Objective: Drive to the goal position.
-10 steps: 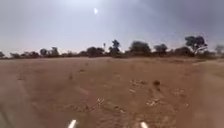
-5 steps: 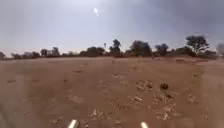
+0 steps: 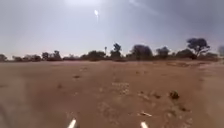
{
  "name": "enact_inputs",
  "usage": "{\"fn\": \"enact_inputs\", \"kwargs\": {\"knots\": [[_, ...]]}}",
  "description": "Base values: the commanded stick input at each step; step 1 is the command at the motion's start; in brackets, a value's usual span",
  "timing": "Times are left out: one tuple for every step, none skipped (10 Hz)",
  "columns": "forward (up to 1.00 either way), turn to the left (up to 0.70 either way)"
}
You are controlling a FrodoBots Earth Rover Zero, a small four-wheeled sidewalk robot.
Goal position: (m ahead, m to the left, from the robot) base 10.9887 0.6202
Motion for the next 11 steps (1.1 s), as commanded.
{"fn": "enact_inputs", "kwargs": {"knots": [[0.7,0.0],[0.7,0.0],[0.7,0.0],[0.7,0.0],[0.7,0.0],[0.7,0.0],[0.7,0.0],[0.7,0.0],[0.7,0.0],[0.7,0.0],[0.7,0.0]]}}
